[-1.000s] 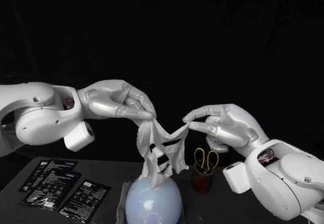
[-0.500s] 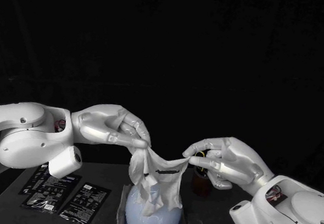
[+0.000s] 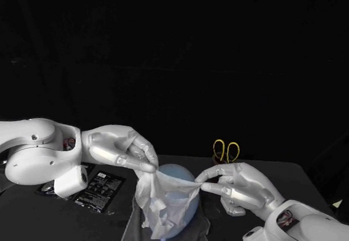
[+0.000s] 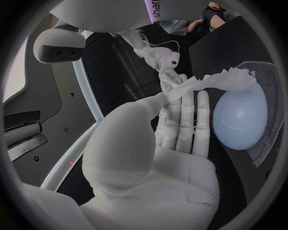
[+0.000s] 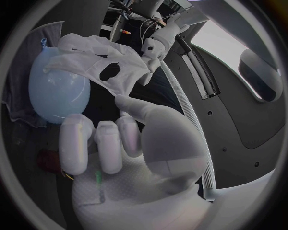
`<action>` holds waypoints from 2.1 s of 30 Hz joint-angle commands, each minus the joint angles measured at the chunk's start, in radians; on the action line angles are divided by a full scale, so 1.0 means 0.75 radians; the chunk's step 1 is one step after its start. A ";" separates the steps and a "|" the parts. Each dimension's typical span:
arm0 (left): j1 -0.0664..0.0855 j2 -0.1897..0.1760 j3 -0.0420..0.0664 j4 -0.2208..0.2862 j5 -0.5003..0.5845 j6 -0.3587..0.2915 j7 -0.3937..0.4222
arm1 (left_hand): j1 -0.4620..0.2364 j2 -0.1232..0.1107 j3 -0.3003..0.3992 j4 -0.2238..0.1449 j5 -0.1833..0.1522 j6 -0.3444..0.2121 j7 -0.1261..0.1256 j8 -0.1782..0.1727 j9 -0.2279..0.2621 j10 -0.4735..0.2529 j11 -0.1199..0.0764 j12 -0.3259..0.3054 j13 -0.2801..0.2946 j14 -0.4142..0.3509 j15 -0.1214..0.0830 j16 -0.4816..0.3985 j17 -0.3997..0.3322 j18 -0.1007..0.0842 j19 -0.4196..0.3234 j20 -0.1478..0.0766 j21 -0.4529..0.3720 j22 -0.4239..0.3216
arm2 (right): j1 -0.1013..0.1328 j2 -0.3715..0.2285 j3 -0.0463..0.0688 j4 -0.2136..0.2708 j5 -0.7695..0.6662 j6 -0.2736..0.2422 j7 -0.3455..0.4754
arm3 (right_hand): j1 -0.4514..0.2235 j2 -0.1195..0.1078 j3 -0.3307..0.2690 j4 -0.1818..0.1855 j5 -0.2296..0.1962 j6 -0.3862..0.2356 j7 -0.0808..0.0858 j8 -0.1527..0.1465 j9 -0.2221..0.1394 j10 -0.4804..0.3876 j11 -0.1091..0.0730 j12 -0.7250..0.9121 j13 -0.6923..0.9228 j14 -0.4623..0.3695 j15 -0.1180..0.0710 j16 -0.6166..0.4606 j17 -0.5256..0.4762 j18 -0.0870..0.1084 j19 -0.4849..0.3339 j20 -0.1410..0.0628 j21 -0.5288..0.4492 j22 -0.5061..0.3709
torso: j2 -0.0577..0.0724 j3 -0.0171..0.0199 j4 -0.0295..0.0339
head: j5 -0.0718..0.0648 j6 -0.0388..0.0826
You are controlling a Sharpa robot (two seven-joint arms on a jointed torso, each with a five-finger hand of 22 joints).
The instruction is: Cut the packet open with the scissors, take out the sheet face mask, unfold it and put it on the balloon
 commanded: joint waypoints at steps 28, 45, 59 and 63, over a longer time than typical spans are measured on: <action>-0.091 0.291 0.039 -0.378 -0.530 -0.148 0.112 | 0.014 0.003 -0.009 0.000 0.006 0.009 -0.001 0.007 0.112 0.011 0.000 -0.007 0.002 0.012 -0.001 -0.011 0.004 0.020 -0.004 -0.004 0.017 0.009 | 0.005 0.119 0.006 -0.234 -0.189 -0.133 0.054 | 0.000 -0.012 0.005 -0.006 -0.009 0.011 0.001 0.004 0.003 0.018 -0.003 0.002 0.118 0.139 -0.010 0.005 0.350 -0.014 0.033 -0.003 0.014 0.278 | 0.040 -0.0050 0.0012 | -0.011 -0.168; 0.032 0.387 0.077 -0.566 -0.568 -0.037 0.122 | 0.015 0.002 -0.010 0.000 0.006 0.009 -0.001 0.005 0.113 0.009 0.000 -0.009 0.001 0.010 -0.001 -0.014 0.006 0.020 -0.007 -0.004 0.021 0.013 | 0.041 0.170 0.008 -0.322 -0.167 -0.115 0.045 | -0.002 -0.013 0.003 -0.005 -0.013 0.013 0.001 0.005 0.006 0.019 -0.003 0.002 0.118 0.139 -0.010 0.005 0.350 -0.014 0.032 -0.004 0.014 0.278 | 0.041 -0.0031 0.0001 | -0.010 -0.113; 0.074 0.429 0.084 -0.627 -0.643 0.025 0.099 | 0.016 0.002 -0.011 0.000 0.006 0.009 -0.001 0.003 0.114 0.008 0.000 -0.010 0.001 0.009 0.000 -0.017 0.007 0.020 -0.010 -0.003 0.023 0.015 | 0.105 0.192 0.013 -0.377 -0.150 -0.139 0.051 | -0.002 -0.013 0.004 -0.006 -0.013 0.012 0.001 0.005 0.007 0.019 -0.004 0.002 0.119 0.139 -0.010 0.005 0.350 -0.015 0.034 -0.004 0.016 0.279 | 0.046 -0.0039 0.0016 | -0.011 -0.116; 0.076 0.448 0.084 -0.648 -0.663 0.005 0.094 | 0.017 0.001 -0.011 -0.001 0.006 0.009 -0.001 0.003 0.115 0.008 0.000 -0.010 0.001 0.009 0.000 -0.017 0.008 0.020 -0.011 -0.003 0.024 0.016 | 0.132 0.201 0.014 -0.399 -0.140 -0.143 0.050 | -0.002 -0.013 0.004 -0.006 -0.013 0.012 0.001 0.005 0.007 0.019 -0.004 0.002 0.119 0.139 -0.010 0.005 0.350 -0.015 0.034 -0.004 0.016 0.279 | 0.046 -0.0042 0.0018 | -0.013 -0.111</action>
